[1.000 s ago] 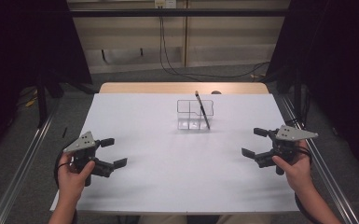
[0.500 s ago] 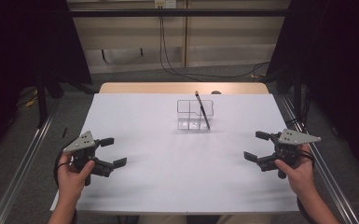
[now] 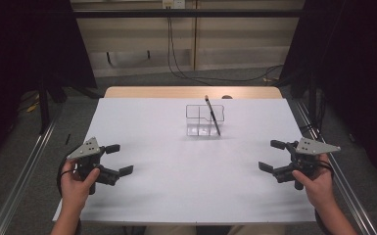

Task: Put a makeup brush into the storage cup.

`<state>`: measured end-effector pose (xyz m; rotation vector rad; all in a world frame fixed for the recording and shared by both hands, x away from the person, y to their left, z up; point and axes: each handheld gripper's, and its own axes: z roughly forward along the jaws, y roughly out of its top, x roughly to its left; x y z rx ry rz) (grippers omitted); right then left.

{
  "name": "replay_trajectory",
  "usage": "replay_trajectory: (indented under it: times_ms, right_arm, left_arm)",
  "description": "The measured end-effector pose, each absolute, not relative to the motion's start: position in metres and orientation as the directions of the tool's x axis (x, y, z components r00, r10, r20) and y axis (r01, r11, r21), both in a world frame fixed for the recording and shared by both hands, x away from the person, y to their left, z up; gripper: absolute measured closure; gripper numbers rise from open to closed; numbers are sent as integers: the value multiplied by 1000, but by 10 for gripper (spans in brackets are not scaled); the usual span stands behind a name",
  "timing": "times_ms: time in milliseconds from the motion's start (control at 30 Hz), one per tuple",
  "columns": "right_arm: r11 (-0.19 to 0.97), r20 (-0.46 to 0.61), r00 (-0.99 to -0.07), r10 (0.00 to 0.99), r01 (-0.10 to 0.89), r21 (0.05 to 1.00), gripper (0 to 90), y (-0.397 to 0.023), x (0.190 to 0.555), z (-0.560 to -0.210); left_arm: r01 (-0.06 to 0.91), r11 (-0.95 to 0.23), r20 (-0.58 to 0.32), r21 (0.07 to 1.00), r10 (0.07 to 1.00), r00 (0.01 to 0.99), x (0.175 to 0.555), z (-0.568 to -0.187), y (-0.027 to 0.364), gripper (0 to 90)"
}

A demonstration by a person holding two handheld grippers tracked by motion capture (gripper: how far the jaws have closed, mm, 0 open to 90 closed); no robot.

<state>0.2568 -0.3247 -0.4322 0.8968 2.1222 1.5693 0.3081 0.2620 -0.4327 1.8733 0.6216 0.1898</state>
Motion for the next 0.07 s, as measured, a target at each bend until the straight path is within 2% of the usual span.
replay_trajectory:
  times_ms: [67]
  right_arm:
    - [190,81,-737,671,277,942,32,-325,256,-433]
  left_arm:
    - [323,-267,-155,908,501,851,309,-433,262,7]
